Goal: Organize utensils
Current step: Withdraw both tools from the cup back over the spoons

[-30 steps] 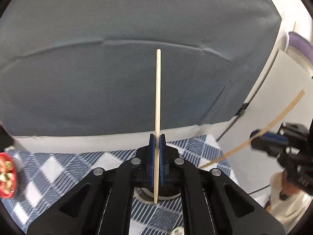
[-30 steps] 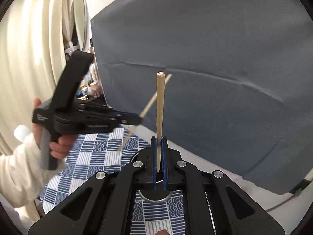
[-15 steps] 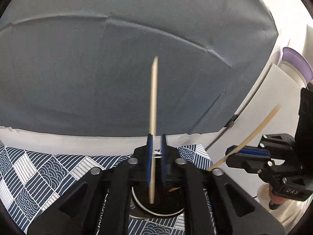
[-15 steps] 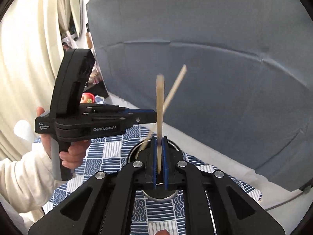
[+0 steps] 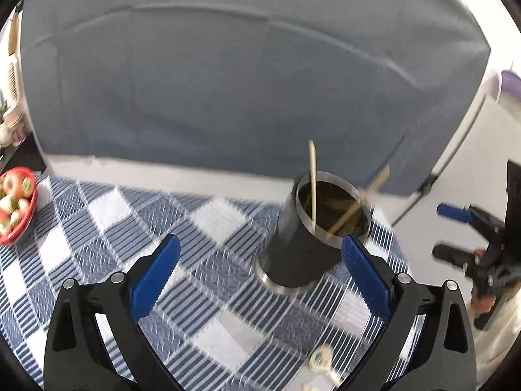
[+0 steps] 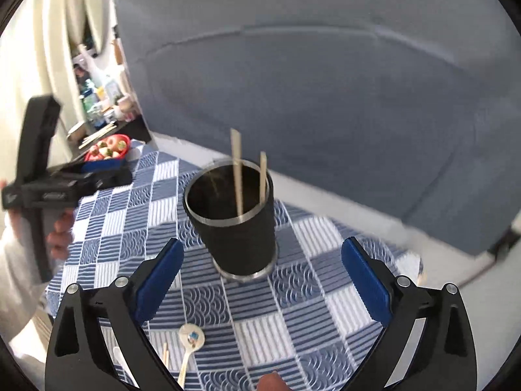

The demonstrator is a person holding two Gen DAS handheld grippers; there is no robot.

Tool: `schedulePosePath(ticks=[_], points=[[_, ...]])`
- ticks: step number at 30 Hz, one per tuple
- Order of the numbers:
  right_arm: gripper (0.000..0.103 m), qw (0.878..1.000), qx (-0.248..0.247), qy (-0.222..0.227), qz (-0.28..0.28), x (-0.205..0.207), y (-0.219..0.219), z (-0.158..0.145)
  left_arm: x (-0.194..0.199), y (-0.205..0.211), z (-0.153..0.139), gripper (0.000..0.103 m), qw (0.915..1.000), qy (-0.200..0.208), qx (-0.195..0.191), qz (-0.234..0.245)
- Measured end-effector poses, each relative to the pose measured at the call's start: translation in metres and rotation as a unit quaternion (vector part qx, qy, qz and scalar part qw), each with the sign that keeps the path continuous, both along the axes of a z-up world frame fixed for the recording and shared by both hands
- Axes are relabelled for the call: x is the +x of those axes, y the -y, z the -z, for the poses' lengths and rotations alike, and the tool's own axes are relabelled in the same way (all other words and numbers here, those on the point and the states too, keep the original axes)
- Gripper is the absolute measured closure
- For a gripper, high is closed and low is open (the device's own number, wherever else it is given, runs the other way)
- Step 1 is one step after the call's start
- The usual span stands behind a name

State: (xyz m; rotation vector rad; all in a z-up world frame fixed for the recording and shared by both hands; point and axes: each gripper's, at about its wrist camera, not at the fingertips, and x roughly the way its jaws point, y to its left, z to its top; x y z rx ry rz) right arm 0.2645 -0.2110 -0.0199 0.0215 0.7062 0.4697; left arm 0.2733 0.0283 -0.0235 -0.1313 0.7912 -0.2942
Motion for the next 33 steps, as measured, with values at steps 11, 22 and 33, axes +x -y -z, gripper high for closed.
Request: schedulePosePath(ticks=[11, 22, 33], points=[[0.008, 0.998, 0.039, -0.026, 0.044, -0.041, 0.000, 0.050, -0.068, 0.004, 0.052, 0.006, 0.9955, -0.072, 0.061, 0.007], [0.008, 0.996, 0.059, -0.058, 0.035, -0.092, -0.007, 0.080, -0.151, 0.000, 0.074, 0.006, 0.9903, -0.103, 0.039, -0.084], [0.008, 0.987, 0.055, -0.142, 0.051, -0.151, -0.022, 0.094, -0.208, -0.003, 0.059, 0.006, 0.9869, -0.101, 0.034, -0.121]])
